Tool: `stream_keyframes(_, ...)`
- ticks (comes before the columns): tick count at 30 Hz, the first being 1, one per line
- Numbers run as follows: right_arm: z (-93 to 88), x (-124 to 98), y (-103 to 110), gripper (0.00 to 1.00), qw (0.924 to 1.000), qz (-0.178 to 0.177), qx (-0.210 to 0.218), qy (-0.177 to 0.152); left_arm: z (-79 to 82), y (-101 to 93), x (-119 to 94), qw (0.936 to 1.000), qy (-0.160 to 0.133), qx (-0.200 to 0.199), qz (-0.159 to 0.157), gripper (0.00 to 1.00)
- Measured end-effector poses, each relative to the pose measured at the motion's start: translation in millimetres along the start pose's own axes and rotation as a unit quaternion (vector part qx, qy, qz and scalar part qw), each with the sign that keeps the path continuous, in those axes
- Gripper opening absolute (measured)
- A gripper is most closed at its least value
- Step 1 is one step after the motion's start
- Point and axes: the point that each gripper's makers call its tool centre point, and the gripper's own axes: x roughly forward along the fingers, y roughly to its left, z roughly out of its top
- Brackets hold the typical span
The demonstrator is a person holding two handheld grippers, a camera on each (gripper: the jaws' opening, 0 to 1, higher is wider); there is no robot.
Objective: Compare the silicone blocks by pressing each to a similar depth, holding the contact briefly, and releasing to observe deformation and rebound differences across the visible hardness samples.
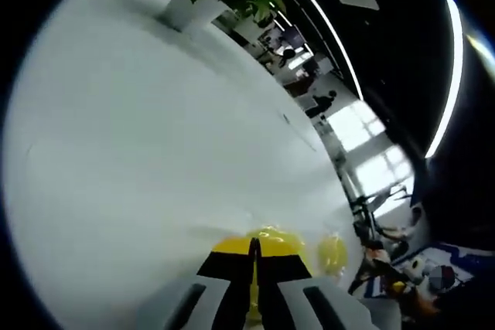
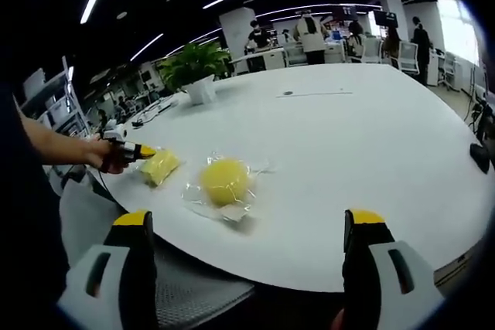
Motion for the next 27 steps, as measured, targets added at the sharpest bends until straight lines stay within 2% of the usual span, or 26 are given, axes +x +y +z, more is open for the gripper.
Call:
stream_keyframes(5,-3.0,0,-1,0.96,1.0000,0.000,0.005,0.001,-4.3,-1.0,-2,0.9996,0.011,-0.028,0.002,0.00)
stream_keyframes(8,-2.5,1,-1,0.96,1.0000,0.003,0.002,0.003,1.3,-2.6,-6,0.9998,-0.009,-0.017,-0.003,0.00)
stream_keyframes(9,-2.2,1,-1,0.96,1.0000,0.003,0.002,0.003,1.6,-5.0,-7,0.9996,-0.012,-0.024,-0.009,0.00)
stream_keyframes(16,3.5,6,0,0.96,0.9999,0.010,-0.001,-0.001,1.5,-19.4,-13,0.9990,-0.020,-0.025,-0.033,0.00)
stream_keyframes(18,4.7,6,2,0.95,0.9999,0.013,-0.003,-0.003,4.1,-21.1,-15,0.9988,-0.028,-0.026,-0.031,0.00)
stream_keyframes(21,5.3,7,4,0.95,0.9998,0.017,-0.005,-0.005,9.1,-31.1,-18,0.9975,-0.041,-0.034,-0.048,0.00)
stream_keyframes(24,2.5,7,5,0.95,0.9997,0.021,-0.006,-0.003,10.6,-43.4,-24,0.9977,-0.038,0.029,-0.047,0.00)
stream_keyframes(27,-1.6,7,6,0.95,0.9997,0.025,-0.005,0.000,10.7,-52.8,-28,0.9965,-0.035,0.059,-0.048,0.00)
